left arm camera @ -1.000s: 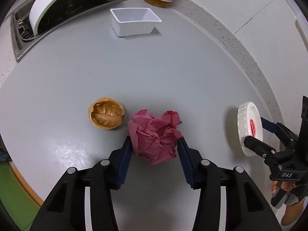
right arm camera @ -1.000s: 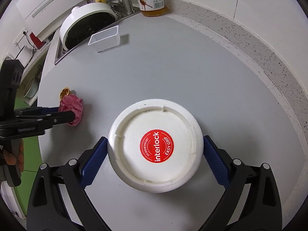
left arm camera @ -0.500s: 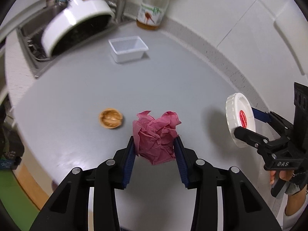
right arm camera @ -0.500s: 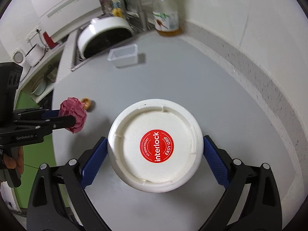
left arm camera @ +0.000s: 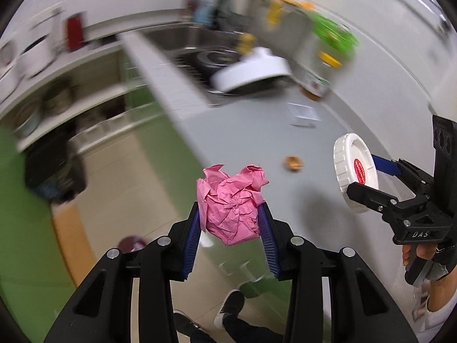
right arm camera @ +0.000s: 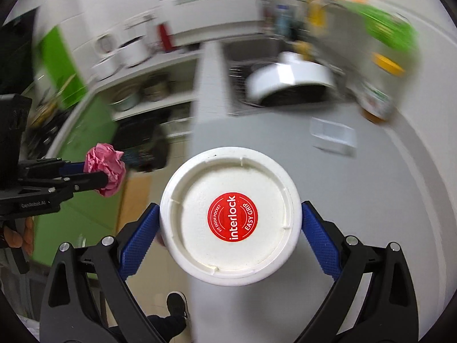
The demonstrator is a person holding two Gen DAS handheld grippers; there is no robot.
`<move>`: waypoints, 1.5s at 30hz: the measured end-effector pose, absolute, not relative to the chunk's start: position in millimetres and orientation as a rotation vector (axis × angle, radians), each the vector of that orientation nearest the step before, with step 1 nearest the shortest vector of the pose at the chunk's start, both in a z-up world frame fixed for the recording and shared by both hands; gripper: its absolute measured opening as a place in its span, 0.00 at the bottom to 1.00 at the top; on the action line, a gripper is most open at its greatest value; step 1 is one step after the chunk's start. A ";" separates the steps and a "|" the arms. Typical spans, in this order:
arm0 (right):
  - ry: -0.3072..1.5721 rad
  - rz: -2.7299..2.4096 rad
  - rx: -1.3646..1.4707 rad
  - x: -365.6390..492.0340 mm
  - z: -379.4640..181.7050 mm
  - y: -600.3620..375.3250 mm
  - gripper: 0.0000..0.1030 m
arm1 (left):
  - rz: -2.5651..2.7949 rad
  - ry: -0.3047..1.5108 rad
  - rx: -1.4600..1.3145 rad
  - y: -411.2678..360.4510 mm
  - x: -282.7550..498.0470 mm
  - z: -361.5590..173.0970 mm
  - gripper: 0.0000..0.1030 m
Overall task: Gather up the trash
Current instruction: 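Carry the paper and lid to the pink bin and release them inside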
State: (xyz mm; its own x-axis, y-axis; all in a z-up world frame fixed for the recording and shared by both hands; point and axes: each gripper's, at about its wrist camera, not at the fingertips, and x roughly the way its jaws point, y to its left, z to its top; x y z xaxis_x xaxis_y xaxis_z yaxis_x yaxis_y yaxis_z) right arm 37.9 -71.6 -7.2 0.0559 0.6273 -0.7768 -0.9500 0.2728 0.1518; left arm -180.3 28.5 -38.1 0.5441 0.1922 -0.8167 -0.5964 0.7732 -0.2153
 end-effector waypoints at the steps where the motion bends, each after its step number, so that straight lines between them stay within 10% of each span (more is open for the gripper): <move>1: 0.865 1.292 -0.472 25.0 -7.8 -61.1 0.92 | 0.520 0.874 -0.523 34.5 -194.9 -39.5 0.38; 13: 0.913 1.474 -0.662 -146.0 -91.0 88.3 0.92 | 0.727 0.870 -0.670 122.9 -345.1 -111.9 0.38; 24: 0.992 1.462 -0.747 -161.3 -319.7 148.5 0.92 | 0.745 0.889 -0.806 218.1 -360.6 -380.5 0.39; 26: 0.996 1.460 -0.758 -159.1 -352.8 151.7 0.92 | 0.747 0.887 -0.819 226.7 -362.4 -415.4 0.47; 29: 1.002 1.464 -0.779 -161.2 -398.5 159.2 0.92 | 0.766 0.877 -0.846 239.5 -366.3 -465.7 0.94; 45: 1.007 1.634 -0.888 -233.3 -549.1 219.4 0.92 | 0.957 0.770 -0.912 256.1 -459.0 -535.0 0.94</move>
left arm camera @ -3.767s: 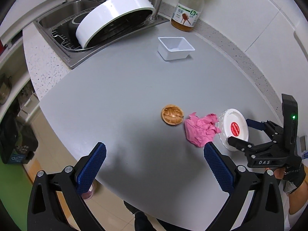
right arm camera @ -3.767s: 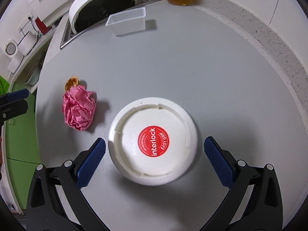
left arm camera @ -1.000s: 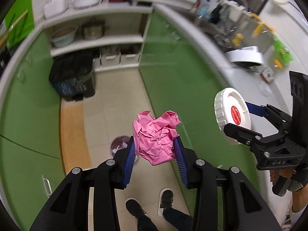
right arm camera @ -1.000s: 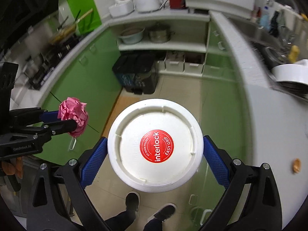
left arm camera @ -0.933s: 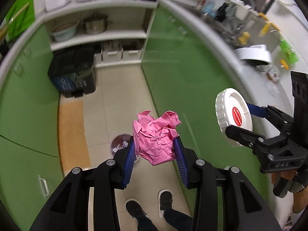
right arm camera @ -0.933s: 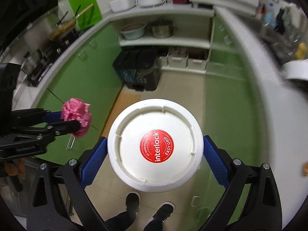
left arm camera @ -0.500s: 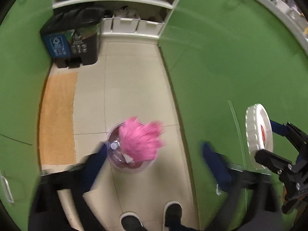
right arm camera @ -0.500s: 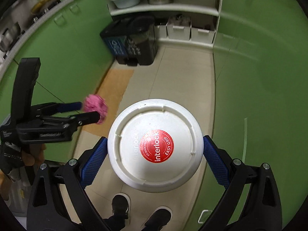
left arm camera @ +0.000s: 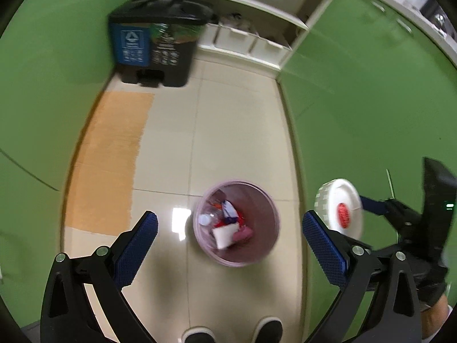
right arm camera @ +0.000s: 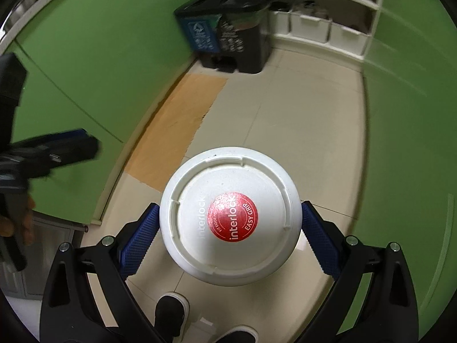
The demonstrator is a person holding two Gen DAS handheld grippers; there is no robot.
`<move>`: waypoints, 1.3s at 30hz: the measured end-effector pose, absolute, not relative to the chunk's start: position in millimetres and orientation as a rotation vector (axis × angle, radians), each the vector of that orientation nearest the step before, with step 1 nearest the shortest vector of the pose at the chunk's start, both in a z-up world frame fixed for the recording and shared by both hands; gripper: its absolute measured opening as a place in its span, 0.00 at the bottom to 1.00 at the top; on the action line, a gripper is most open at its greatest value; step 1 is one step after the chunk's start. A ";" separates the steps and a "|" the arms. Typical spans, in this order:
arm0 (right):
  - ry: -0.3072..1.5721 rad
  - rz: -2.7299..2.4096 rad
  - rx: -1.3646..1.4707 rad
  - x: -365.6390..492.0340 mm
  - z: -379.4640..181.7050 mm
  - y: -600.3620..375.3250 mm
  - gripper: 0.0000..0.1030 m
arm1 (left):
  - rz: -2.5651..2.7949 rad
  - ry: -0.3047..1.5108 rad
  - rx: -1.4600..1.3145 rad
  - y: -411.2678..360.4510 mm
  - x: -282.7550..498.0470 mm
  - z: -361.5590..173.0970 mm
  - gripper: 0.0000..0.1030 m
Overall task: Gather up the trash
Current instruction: 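Carry the paper and lid to the pink bin and release them inside, then return both tools to the counter toward the walnut shell and tray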
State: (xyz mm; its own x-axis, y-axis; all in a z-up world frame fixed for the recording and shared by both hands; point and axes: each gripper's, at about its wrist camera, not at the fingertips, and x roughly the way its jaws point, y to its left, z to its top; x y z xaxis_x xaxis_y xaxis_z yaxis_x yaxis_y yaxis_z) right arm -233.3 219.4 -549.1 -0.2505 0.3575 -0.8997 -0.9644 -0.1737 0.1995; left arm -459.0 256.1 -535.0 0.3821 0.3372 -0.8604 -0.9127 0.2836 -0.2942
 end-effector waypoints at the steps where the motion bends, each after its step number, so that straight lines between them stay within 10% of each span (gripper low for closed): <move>1: 1.000 1.648 -0.895 -239.9 -559.8 224.1 0.92 | 0.974 0.757 -0.908 256.3 -466.6 -537.0 0.94; 15: 0.975 1.627 -0.930 -258.1 -565.7 234.1 0.97 | 1.017 0.743 -0.885 249.0 -494.0 -535.7 0.94; 39: 0.966 1.360 -0.586 -110.9 -71.2 55.4 0.97 | 0.811 0.877 -0.721 145.6 -399.9 -114.4 0.94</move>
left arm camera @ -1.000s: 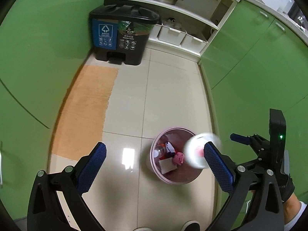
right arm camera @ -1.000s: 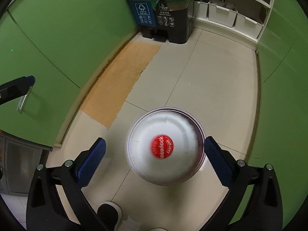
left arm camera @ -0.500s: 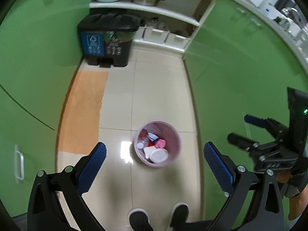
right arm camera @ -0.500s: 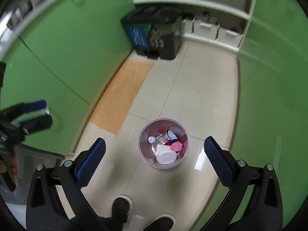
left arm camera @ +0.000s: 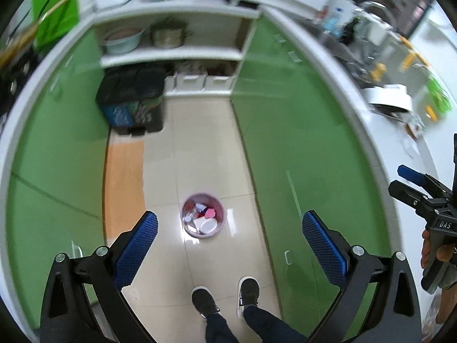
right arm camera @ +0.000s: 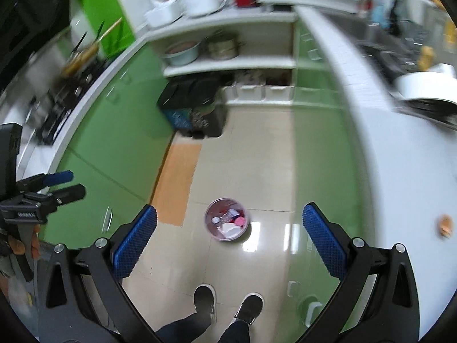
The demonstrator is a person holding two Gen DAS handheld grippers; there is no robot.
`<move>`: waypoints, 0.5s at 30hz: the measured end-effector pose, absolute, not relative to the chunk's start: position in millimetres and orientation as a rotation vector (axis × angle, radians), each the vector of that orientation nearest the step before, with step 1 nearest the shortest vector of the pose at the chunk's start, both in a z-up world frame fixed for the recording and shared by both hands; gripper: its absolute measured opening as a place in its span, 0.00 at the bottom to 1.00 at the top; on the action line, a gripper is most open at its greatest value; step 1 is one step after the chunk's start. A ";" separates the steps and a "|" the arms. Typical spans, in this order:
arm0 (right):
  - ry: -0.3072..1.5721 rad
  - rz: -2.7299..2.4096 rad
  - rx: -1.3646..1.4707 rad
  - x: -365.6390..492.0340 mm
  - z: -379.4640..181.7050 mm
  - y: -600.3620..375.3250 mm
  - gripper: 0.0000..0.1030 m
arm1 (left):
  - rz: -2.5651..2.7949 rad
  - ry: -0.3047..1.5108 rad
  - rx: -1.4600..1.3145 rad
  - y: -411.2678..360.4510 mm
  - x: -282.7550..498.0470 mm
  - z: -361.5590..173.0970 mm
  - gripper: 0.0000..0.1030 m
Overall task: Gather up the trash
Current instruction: 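Return both tools to the counter toward the walnut shell and tray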
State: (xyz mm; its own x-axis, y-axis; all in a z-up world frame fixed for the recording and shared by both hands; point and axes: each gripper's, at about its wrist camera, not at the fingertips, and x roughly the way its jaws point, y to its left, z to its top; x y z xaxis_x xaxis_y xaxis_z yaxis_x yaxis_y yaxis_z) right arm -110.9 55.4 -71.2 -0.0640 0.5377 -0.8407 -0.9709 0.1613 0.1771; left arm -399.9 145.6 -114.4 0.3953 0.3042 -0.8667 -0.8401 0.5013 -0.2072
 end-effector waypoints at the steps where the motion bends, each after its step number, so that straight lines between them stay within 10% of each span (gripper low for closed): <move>1: 0.958 1.328 -0.568 -98.2 -60.1 41.2 0.97 | 0.793 0.873 -0.704 141.7 -392.0 -104.5 0.94; 15: 0.925 1.016 -0.379 35.7 -18.9 -104.5 0.97 | 0.514 0.877 -0.516 76.6 -235.4 -57.4 0.94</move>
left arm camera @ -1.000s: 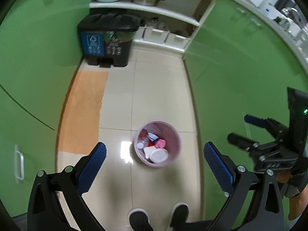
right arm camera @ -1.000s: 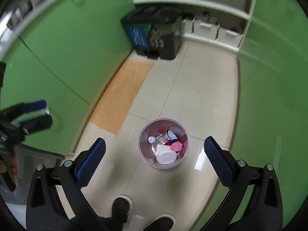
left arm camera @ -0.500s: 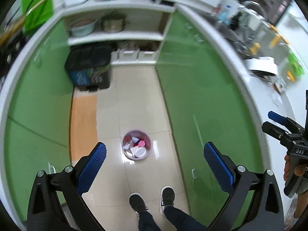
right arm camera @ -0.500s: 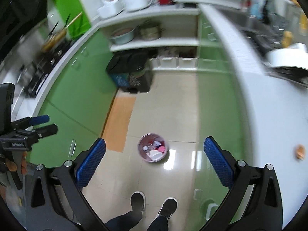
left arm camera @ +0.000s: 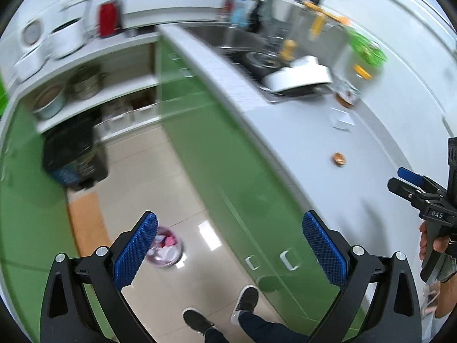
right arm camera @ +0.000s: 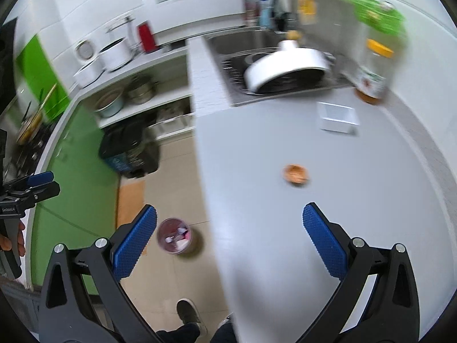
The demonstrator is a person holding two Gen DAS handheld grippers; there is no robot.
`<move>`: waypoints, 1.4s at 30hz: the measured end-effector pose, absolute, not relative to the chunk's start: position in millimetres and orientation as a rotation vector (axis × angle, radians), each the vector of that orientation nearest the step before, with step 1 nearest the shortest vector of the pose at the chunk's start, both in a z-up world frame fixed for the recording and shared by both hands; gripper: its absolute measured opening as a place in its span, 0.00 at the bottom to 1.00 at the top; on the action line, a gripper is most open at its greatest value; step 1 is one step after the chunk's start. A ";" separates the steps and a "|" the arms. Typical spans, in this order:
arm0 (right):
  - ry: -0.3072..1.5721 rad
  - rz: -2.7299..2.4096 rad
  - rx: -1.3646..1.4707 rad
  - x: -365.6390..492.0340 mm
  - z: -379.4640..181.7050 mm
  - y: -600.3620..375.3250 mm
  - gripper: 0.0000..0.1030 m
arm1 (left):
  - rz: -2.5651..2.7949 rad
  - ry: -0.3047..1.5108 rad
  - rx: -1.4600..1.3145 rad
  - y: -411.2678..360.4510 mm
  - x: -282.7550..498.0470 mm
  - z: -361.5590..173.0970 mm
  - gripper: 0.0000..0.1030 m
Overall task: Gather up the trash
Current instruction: 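Return both tools to the counter toward the walnut shell and tray, then grasp the walnut shell with the left tool while the right tool grasps the white tray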
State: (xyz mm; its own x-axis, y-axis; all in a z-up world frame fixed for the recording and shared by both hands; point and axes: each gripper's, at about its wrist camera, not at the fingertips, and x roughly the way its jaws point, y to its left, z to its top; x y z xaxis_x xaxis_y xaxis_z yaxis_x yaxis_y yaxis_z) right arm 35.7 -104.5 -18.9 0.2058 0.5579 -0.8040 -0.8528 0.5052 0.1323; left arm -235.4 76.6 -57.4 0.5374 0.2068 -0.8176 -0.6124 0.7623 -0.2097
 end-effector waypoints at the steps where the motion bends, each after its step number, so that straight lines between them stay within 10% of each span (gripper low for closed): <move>1: 0.927 0.999 -0.374 47.4 -19.9 -115.6 0.97 | 0.488 0.879 -0.504 66.0 -216.9 -56.7 0.94; 32: 1.107 0.823 -0.268 204.3 -94.7 -192.7 0.97 | 0.174 1.110 -0.299 -20.5 76.4 -149.0 0.94; 39: 1.125 0.808 -0.246 224.8 -103.3 -189.6 0.97 | 0.184 1.164 -0.270 -20.6 97.7 -173.7 0.41; 42: 1.120 0.814 -0.244 230.7 -102.3 -182.3 0.97 | 0.180 1.166 -0.269 -17.5 100.0 -173.2 0.36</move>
